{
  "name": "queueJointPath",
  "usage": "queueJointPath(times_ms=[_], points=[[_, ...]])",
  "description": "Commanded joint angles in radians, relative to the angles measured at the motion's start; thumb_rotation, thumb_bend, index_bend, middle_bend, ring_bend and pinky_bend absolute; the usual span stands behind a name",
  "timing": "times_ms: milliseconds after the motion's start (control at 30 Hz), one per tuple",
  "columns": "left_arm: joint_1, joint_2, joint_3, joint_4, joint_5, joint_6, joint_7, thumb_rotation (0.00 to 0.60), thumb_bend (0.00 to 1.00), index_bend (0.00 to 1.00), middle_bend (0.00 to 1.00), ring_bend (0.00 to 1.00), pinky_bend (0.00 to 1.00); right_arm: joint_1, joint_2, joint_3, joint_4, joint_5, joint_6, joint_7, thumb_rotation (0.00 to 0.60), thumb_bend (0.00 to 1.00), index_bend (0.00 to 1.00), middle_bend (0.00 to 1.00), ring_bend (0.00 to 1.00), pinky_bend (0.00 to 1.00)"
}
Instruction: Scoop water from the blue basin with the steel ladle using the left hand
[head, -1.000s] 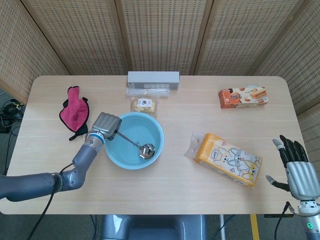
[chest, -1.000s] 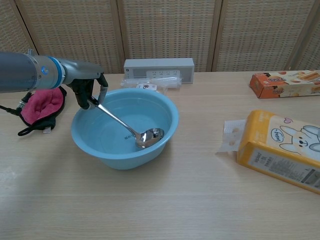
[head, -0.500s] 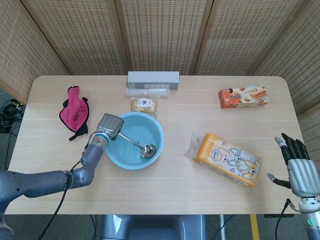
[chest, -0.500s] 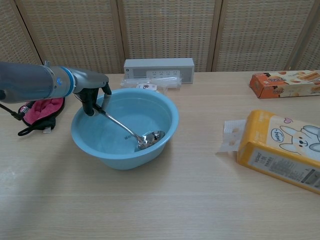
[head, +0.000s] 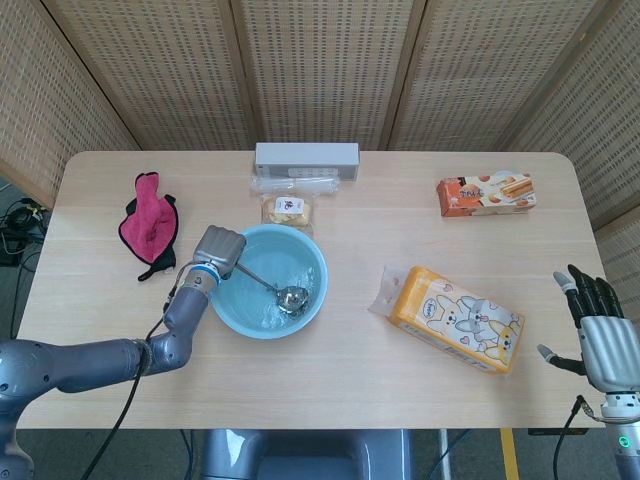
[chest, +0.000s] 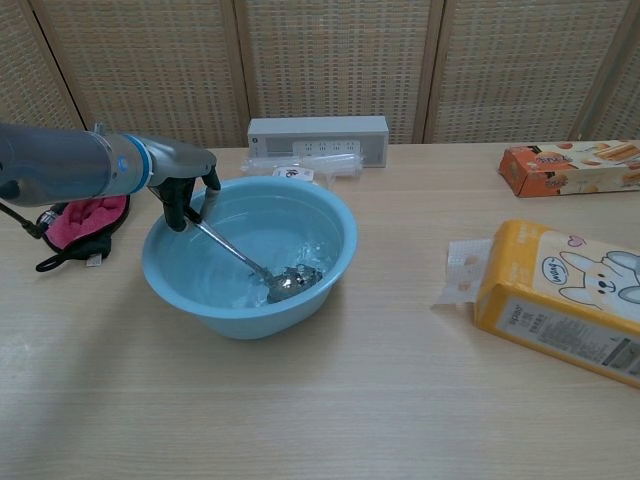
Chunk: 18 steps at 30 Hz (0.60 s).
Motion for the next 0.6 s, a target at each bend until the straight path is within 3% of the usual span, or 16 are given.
queueJointPath(times_ms=[33,600], points=[[0.001,0.007,-0.003,-0.009,0.005,0.003,-0.006,0.600,0.86,1.00,0.99,0.96,1.00,0.000,0.000,0.000,0.000,-0.001,0.001,0.000,0.600,0.00,0.00,0.00,0.00,0.00],[-0.004,0.132,-0.033,-0.133,0.009,0.016,-0.041,0.600,0.86,1.00,0.99,0.96,1.00,0.002,-0.003,-0.003,-0.006,-0.004,-0.003,-0.012,0.600,0.00,0.00,0.00,0.00,0.00]])
